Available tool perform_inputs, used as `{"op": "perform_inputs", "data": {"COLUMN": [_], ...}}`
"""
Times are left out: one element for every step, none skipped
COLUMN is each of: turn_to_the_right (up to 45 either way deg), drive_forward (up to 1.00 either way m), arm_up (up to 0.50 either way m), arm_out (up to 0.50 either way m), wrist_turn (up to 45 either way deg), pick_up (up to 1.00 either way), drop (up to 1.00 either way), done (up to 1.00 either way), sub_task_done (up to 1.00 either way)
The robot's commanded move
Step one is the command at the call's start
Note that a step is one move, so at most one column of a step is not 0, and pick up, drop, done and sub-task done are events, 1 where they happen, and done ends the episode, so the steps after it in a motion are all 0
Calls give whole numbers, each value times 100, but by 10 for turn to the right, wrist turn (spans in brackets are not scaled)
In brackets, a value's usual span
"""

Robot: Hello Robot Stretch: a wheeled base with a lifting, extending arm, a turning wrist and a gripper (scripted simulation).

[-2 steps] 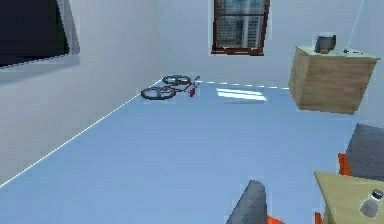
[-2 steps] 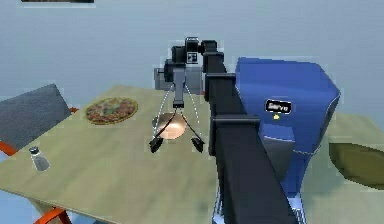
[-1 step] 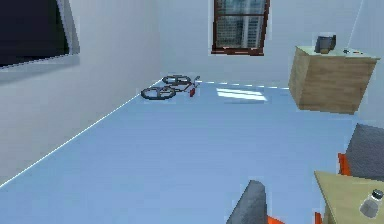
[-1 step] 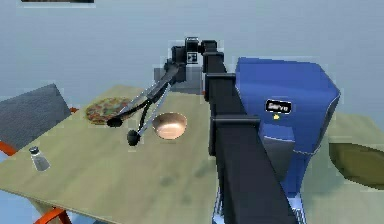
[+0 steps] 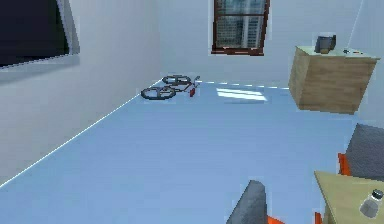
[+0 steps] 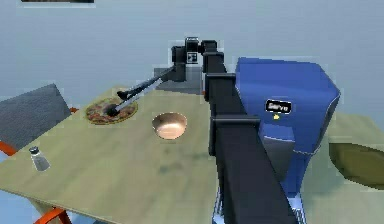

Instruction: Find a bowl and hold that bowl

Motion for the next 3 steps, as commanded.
{"op": "perform_inputs", "data": {"turn_to_the_right": [0, 0, 0], "drive_forward": [0, 0, 0], "arm_up": [0, 0, -26], "arm_out": [0, 0, 0], "wrist_turn": [450, 240, 0], "pick_up": [0, 0, 0], "drop": [0, 0, 0], "done": [0, 0, 0], "sub_task_done": [0, 0, 0]}}
